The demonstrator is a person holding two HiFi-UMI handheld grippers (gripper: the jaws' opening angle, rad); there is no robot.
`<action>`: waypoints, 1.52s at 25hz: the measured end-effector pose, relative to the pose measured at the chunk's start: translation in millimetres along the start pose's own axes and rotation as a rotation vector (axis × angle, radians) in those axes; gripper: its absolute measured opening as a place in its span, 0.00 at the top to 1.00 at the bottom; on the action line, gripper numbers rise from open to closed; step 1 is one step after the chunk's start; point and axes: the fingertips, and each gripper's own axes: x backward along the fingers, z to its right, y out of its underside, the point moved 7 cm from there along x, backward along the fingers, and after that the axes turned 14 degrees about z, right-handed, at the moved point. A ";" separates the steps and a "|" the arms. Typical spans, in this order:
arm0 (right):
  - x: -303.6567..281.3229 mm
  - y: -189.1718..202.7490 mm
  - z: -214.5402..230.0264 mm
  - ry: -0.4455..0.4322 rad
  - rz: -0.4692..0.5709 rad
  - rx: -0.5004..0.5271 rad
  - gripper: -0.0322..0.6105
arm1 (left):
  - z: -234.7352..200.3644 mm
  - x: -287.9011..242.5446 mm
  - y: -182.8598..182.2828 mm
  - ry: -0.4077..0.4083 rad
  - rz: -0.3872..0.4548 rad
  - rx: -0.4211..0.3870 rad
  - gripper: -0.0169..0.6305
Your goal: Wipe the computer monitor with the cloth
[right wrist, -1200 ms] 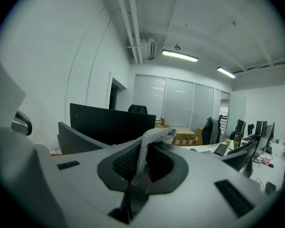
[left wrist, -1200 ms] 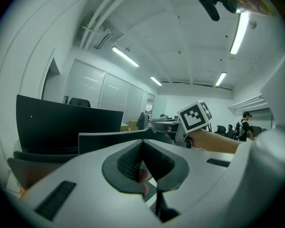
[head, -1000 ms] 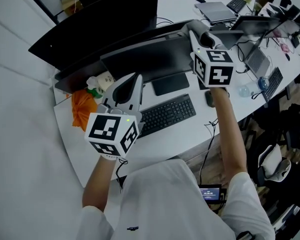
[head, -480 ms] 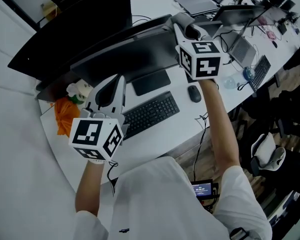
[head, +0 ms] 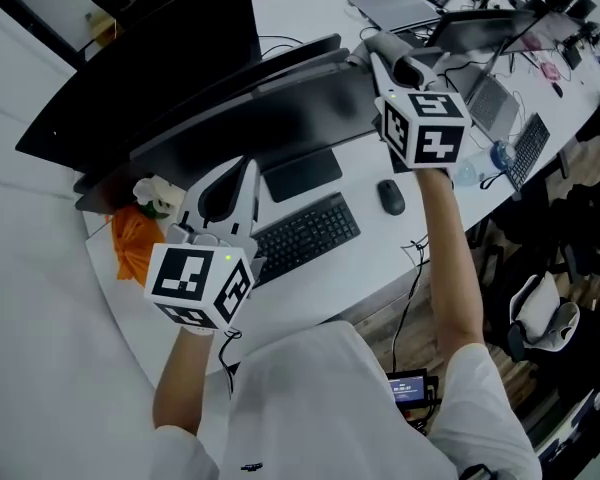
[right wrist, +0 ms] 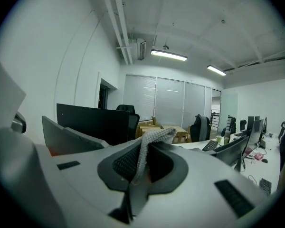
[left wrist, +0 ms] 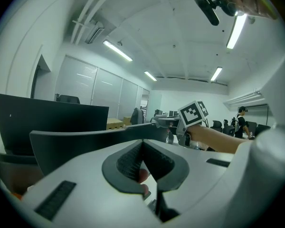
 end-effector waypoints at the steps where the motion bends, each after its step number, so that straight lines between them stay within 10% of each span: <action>1: 0.4 0.6 6.1 0.007 -0.002 0.002 0.90 | 1.5 -2.1 0.2 0.000 -0.002 0.000 0.95; 38: 13.8 35.0 141.1 0.119 -0.028 -0.017 0.90 | 21.6 -41.3 33.9 0.026 -0.091 0.001 0.95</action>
